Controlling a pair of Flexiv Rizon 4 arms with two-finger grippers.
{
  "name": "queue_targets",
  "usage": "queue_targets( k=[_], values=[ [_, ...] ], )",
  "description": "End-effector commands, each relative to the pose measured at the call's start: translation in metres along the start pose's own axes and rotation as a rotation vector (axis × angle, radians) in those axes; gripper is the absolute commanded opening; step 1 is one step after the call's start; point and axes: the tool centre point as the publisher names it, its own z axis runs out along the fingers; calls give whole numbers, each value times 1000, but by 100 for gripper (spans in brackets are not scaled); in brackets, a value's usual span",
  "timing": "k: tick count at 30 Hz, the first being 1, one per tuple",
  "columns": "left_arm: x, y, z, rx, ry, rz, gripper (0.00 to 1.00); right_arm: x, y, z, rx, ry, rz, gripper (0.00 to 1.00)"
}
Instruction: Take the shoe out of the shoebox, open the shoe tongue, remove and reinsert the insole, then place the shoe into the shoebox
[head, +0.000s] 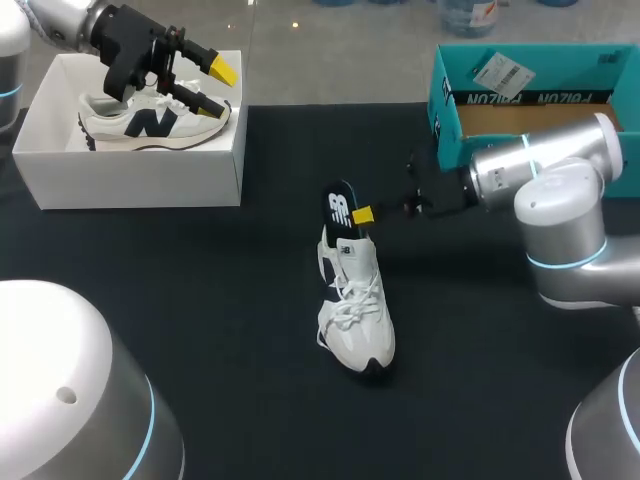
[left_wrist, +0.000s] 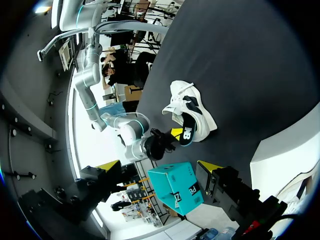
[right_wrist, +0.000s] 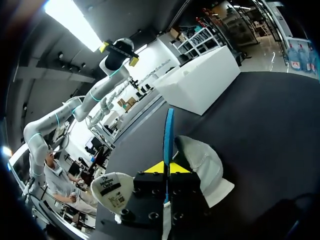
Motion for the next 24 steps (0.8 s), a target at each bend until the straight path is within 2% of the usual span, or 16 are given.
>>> queue_targets(
  k=[1, 6, 11, 12, 13, 14, 17, 24],
  values=[
    [0, 0, 0, 1, 2, 1, 100, 9, -13, 3, -10, -4, 18, 0],
    [0, 0, 0, 1, 2, 1, 100, 17, -31, 6, -14, 5, 54, 0],
    [0, 0, 0, 1, 2, 1, 100, 19, -36, 6, -19, 13, 57, 0],
    [0, 0, 0, 1, 2, 1, 100, 20, -33, 6, -23, 13, 49, 8],
    [0, 0, 0, 1, 2, 1, 100, 20, -30, 5, -28, 8, 36, 32],
    [0, 0, 0, 1, 2, 1, 100, 20, -26, 4, -29, 4, 23, 40],
    [0, 0, 0, 1, 2, 1, 100, 19, -12, 1, -27, -5, -8, 44],
    [0, 0, 0, 1, 2, 1, 100, 11, 11, -1, -25, -2, -50, 43]
  ],
)
